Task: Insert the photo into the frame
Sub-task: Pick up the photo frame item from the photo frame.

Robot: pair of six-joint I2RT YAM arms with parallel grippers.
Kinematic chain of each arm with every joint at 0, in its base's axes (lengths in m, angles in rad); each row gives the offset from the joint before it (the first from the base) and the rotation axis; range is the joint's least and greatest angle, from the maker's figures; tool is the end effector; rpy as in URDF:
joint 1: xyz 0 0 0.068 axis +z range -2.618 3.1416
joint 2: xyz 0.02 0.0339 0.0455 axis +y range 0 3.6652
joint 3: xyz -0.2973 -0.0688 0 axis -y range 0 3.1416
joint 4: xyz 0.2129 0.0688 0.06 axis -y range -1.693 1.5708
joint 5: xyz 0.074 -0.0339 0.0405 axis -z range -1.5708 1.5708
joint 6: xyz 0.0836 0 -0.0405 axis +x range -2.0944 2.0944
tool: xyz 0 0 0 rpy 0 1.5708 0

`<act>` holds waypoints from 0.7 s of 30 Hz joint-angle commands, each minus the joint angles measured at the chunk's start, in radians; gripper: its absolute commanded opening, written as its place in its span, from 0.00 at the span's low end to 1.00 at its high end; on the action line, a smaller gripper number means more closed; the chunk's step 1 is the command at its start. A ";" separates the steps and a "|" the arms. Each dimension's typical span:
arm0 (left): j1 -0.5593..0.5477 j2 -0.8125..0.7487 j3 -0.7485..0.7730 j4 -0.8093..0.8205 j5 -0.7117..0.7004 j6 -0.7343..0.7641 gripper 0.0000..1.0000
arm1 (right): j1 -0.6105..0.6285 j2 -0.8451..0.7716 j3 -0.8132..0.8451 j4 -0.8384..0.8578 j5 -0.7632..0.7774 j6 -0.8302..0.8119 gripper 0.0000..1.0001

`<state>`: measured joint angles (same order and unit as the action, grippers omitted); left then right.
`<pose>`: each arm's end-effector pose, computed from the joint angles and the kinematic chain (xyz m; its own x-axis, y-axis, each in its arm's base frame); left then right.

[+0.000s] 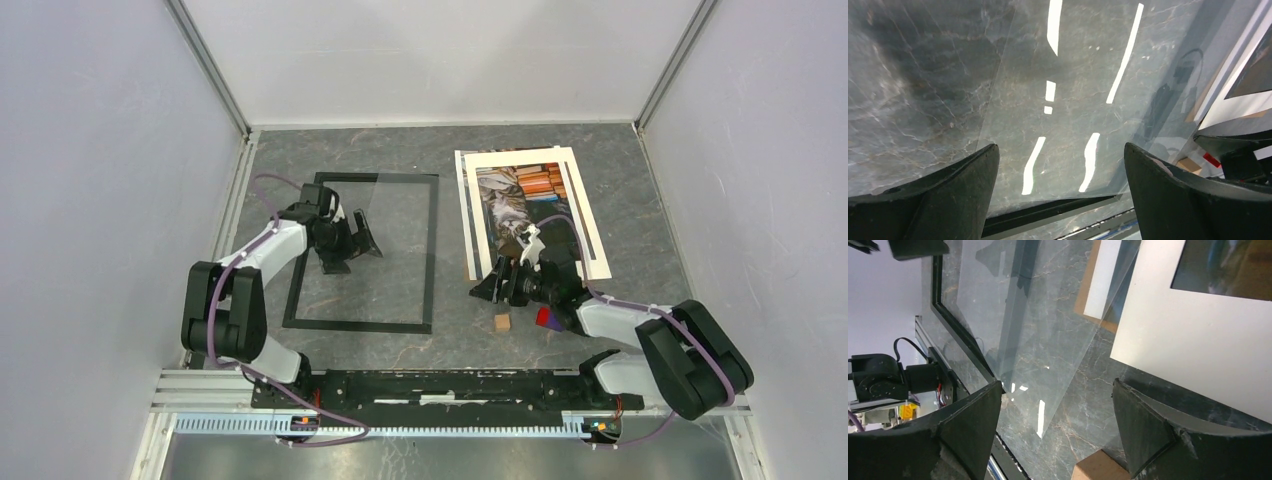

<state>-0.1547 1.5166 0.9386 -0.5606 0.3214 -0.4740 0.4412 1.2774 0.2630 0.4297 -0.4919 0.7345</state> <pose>0.2718 -0.0691 0.2051 -0.9247 -0.2941 -0.2418 -0.1631 0.8798 -0.4464 0.1826 0.1299 0.1675 -0.8614 0.2465 -0.4442 -0.2092 0.6247 0.7524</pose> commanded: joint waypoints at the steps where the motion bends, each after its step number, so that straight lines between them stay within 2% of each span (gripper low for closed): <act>1: -0.002 0.002 -0.070 0.126 0.042 -0.149 1.00 | 0.016 0.000 -0.011 0.114 0.018 0.066 0.86; 17: 0.000 -0.019 -0.235 0.247 -0.045 -0.254 1.00 | 0.056 0.165 -0.065 0.389 0.006 0.238 0.83; 21: 0.000 -0.003 -0.247 0.256 -0.047 -0.259 1.00 | 0.073 0.229 -0.100 0.596 0.004 0.381 0.82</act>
<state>-0.1543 1.4872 0.7349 -0.3317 0.3332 -0.7063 0.4980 1.4574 0.1978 0.8032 -0.4953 0.9783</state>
